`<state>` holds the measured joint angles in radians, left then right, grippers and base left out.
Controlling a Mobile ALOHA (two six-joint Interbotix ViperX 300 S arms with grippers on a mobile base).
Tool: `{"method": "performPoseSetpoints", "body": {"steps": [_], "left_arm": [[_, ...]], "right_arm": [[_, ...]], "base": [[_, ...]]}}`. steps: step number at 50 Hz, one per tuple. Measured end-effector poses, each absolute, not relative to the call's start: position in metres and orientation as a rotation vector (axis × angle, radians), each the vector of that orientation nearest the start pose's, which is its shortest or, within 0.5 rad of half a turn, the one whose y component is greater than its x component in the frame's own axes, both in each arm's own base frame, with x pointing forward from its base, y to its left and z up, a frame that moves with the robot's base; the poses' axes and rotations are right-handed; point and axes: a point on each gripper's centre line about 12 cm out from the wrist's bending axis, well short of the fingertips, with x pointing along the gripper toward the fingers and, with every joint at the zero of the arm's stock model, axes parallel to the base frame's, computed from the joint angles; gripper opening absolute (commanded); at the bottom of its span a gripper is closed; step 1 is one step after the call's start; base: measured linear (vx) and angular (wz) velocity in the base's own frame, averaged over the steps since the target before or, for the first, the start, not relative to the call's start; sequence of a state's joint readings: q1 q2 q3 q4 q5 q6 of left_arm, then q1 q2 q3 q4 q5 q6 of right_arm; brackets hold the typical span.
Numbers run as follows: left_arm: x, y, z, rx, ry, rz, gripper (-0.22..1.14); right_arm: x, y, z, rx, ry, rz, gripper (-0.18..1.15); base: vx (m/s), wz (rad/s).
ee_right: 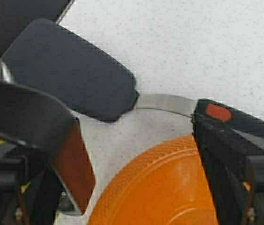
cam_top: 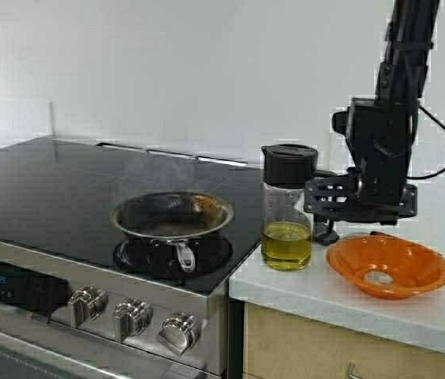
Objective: Add oil to the pan and cook the shrimp and serve it
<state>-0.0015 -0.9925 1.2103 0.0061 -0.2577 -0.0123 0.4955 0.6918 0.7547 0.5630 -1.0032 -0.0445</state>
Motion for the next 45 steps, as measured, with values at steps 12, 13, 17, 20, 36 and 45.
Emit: {"method": "performPoseSetpoints", "body": {"steps": [12, 13, 17, 20, 36, 45], "left_arm": [[0.192, 0.0, 0.281, -0.008, -0.04, -0.003, 0.03], [0.192, -0.001, 0.281, -0.006, -0.04, -0.005, 0.03], [0.193, -0.001, 0.28, -0.006, -0.038, -0.005, 0.03], [0.193, 0.0, 0.28, -0.006, -0.038, -0.003, 0.03], [0.193, 0.0, 0.28, -0.006, -0.038, -0.003, 0.03], [0.192, 0.0, 0.281, -0.006, -0.04, -0.003, 0.03]], "right_arm": [[0.355, 0.136, -0.031, 0.052, 0.468, -0.025, 0.19], [0.355, 0.136, -0.031, 0.049, 0.471, -0.025, 0.09], [0.356, 0.135, -0.032, 0.054, 0.476, -0.035, -0.08], [0.358, 0.134, -0.031, 0.065, 0.474, -0.042, -0.01], [0.36, 0.133, -0.023, 0.097, 0.469, -0.079, 0.08], [0.362, 0.131, -0.005, 0.119, 0.488, -0.15, 0.08]], "base": [[0.0, 0.0], [0.0, 0.0], [0.0, 0.0], [0.0, 0.0], [0.0, 0.0], [0.0, 0.0]]}}
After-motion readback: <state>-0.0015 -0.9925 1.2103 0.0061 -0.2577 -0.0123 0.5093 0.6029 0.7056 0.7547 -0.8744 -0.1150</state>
